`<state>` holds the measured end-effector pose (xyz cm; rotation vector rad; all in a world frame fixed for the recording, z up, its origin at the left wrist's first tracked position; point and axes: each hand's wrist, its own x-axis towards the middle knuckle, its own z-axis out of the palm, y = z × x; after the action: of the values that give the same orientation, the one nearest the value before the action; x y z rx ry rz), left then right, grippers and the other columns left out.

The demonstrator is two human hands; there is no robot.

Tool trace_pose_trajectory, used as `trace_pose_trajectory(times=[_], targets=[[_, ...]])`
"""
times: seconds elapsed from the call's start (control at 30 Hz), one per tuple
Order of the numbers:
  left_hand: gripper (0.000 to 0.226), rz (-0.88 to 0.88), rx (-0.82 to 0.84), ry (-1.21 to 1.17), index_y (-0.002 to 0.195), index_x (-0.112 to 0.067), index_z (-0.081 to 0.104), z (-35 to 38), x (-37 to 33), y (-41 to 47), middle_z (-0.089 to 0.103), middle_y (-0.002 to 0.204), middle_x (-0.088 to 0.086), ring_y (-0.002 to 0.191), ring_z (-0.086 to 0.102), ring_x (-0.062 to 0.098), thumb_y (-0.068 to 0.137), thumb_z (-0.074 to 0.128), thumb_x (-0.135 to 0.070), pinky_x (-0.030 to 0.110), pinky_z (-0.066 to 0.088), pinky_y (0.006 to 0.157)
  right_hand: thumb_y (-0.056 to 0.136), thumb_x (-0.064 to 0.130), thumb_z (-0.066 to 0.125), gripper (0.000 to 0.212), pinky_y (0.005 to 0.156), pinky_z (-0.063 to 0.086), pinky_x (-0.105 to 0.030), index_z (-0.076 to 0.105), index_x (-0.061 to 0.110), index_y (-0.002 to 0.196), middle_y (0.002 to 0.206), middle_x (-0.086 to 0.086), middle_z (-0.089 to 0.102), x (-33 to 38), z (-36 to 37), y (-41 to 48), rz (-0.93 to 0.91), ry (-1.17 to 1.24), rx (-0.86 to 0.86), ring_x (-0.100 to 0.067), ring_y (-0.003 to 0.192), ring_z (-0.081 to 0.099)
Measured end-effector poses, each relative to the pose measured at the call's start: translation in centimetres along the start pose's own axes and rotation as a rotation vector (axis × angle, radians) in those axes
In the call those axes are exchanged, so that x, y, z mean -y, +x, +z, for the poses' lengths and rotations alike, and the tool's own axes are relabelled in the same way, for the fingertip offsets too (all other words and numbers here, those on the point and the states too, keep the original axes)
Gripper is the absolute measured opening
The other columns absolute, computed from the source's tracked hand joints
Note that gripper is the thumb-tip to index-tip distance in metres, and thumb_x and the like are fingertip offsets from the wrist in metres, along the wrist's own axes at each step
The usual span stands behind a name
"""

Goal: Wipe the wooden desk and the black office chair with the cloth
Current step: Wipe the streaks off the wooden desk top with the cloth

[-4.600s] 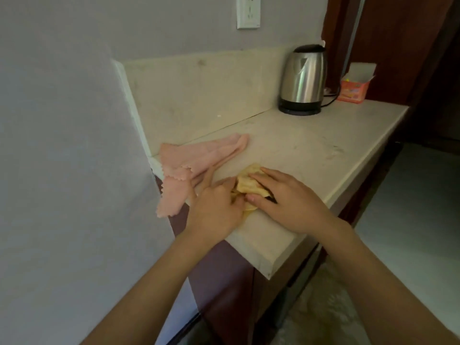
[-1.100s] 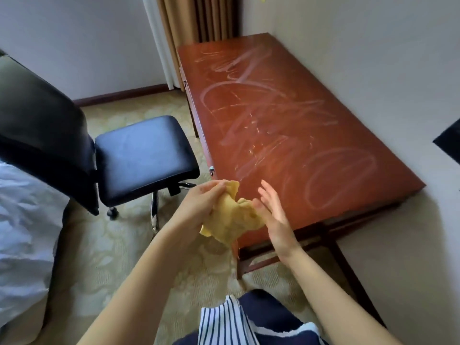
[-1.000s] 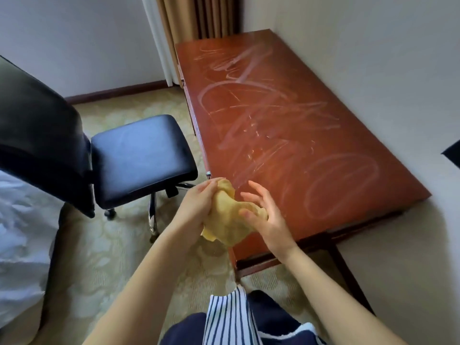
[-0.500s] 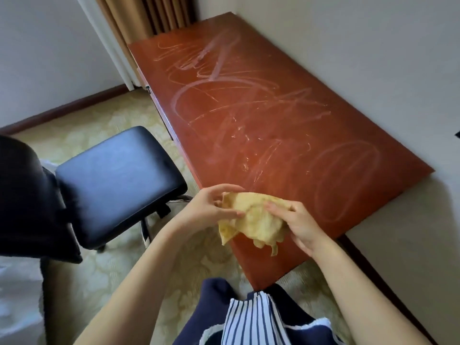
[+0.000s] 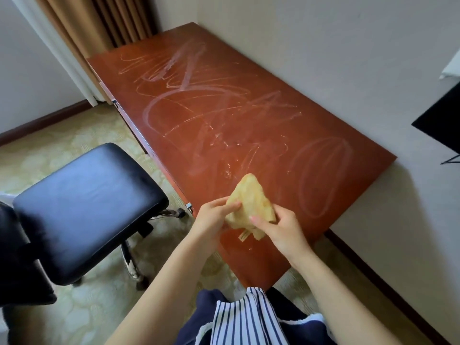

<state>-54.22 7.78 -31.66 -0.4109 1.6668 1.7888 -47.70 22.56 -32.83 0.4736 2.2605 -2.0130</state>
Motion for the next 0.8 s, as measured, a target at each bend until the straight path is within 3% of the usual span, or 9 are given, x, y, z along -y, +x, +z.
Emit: trace_pose_trajectory(times=[0.1, 0.23, 0.33, 0.43, 0.5, 0.57, 0.67, 0.8], targets=[[0.027, -0.138, 0.04, -0.1, 0.111, 0.0, 0.065, -0.3, -0.2, 0.1, 0.069, 0.107, 0.016, 0.091, 0.067, 0.027, 0.085, 0.062, -0.004, 0.034, 0.055, 0.071, 0.076, 0.022, 0.077, 0.021, 0.07, 0.052, -0.017, 0.067, 0.024, 0.094, 0.089, 0.007, 0.07, -0.3, -0.6, -0.3, -0.027, -0.243, 0.051, -0.005, 0.085, 0.064], [0.012, -0.16, 0.099, -0.157, 0.097, -0.011, 0.059, -0.5, -0.2, -0.2, 0.066, 0.089, 0.005, 0.071, 0.064, 0.017, 0.088, 0.054, -0.004, 0.026, 0.049, 0.054, 0.077, 0.014, 0.075, 0.023, 0.068, 0.044, -0.011, 0.063, 0.02, 0.095, 0.09, 0.013, 0.059, -0.6, -1.5, -0.4, -0.117, -0.457, 0.167, -0.002, 0.081, 0.055], [0.012, -0.103, 0.035, -0.205, 0.1, -0.01, 0.052, -0.7, 0.4, -0.3, 0.063, 0.093, 0.007, 0.078, 0.062, 0.019, 0.091, 0.052, -0.003, 0.031, 0.049, 0.064, 0.086, -0.003, 0.054, 0.028, 0.08, 0.05, -0.019, 0.068, 0.012, 0.106, 0.099, 0.006, 0.064, -0.6, -2.1, -0.2, -0.167, -0.536, 0.11, -0.007, 0.089, 0.058], [0.027, -0.116, 0.153, -0.305, 0.117, -0.004, 0.053, -0.8, 1.1, -1.0, 0.064, 0.111, 0.012, 0.094, 0.064, 0.025, 0.091, 0.051, -0.011, 0.035, 0.053, 0.073, 0.085, -0.009, 0.045, 0.043, 0.084, 0.049, -0.016, 0.067, 0.011, 0.116, 0.108, 0.001, 0.067, -0.2, -2.7, 0.3, -0.198, -0.564, 0.022, -0.01, 0.096, 0.059], [0.032, -0.153, 0.218, -0.377, 0.117, -0.003, 0.058, -0.8, 1.7, -1.6, 0.068, 0.11, 0.013, 0.092, 0.068, 0.025, 0.09, 0.05, -0.017, 0.034, 0.055, 0.072, 0.086, -0.009, 0.045, 0.043, 0.09, 0.05, -0.023, 0.066, 0.012, 0.118, 0.112, 0.0, 0.067, 0.3, -3.3, 0.7, -0.215, -0.589, 0.017, -0.013, 0.101, 0.06], [0.029, -0.199, 0.178, -0.45, 0.114, -0.005, 0.059, -1.0, 2.2, -1.9, 0.072, 0.099, 0.012, 0.08, 0.07, 0.023, 0.091, 0.048, -0.018, 0.032, 0.054, 0.065, 0.087, -0.003, 0.047, 0.039, 0.088, 0.052, -0.032, 0.067, 0.017, 0.114, 0.108, 0.002, 0.069, 1.2, -4.1, 1.1, -0.253, -0.675, 0.049, -0.016, 0.099, 0.061], [0.026, -0.251, 0.055, -0.473, 0.107, -0.007, 0.059, -1.6, 2.8, -2.0, 0.068, 0.084, 0.007, 0.063, 0.062, 0.018, 0.084, 0.056, -0.018, 0.027, 0.046, 0.056, 0.089, 0.01, 0.05, 0.031, 0.07, 0.049, -0.027, 0.068, 0.028, 0.105, 0.095, 0.009, 0.069, 3.7, -5.4, 1.8, -0.268, -0.885, 0.173, -0.012, 0.082, 0.059], [0.038, -0.196, -0.184, -0.262, 0.127, -0.016, 0.049, -2.6, 3.8, -2.1, 0.057, 0.092, 0.006, 0.065, 0.045, 0.013, 0.09, 0.057, -0.011, 0.025, 0.03, 0.053, 0.08, 0.021, 0.056, 0.019, 0.066, 0.048, -0.029, 0.071, 0.031, 0.084, 0.079, 0.013, 0.067, 7.0, -6.3, 3.1, -0.211, -0.949, 0.318, -0.012, 0.074, 0.06]])
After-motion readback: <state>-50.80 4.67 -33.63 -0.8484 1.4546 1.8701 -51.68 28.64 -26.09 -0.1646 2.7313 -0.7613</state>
